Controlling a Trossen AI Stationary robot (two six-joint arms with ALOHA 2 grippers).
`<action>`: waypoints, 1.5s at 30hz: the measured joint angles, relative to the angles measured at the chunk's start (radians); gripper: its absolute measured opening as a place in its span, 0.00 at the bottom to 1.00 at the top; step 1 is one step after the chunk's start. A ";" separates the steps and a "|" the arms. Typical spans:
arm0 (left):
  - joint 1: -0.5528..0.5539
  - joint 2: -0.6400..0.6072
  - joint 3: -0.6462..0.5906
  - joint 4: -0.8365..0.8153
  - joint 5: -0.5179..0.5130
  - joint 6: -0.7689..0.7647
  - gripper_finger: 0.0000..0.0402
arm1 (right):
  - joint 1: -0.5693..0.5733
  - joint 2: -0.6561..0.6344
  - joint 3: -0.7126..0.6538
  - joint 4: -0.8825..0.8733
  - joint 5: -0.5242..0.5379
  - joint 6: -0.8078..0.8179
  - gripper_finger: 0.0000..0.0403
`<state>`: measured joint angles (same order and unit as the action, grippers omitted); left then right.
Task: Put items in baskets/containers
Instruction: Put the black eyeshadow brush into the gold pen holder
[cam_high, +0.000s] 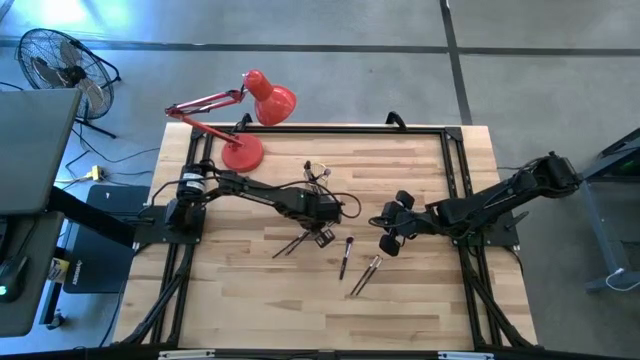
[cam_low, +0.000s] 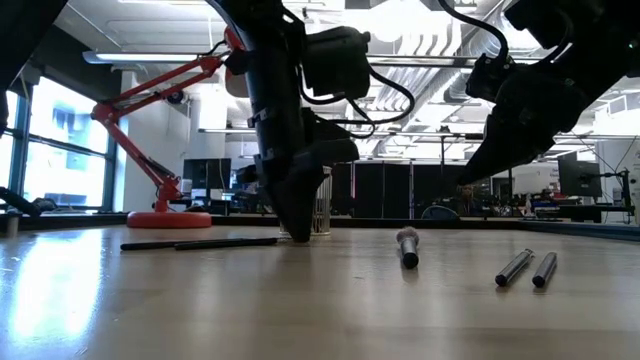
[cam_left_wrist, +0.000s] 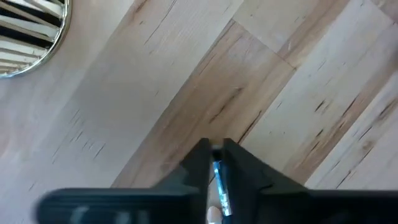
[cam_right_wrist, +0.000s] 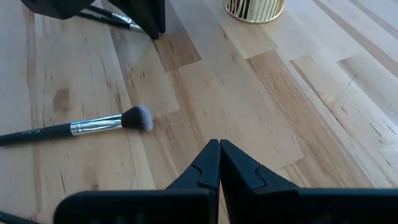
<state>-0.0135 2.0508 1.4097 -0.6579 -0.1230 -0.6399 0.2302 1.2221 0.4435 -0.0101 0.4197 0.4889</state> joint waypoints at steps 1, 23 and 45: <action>0.000 0.001 0.000 0.003 0.000 0.000 0.04 | 0.000 0.000 0.000 0.000 0.000 0.000 0.01; -0.020 0.000 0.075 0.046 -0.041 0.135 0.00 | 0.000 0.000 0.000 -0.001 -0.004 0.000 0.01; 0.041 -0.448 -0.533 1.066 -0.068 0.263 0.00 | 0.002 0.003 -0.001 -0.014 -0.009 0.010 0.01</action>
<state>0.0278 1.6027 0.8772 0.4079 -0.1908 -0.3769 0.2321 1.2251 0.4427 -0.0239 0.4107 0.4992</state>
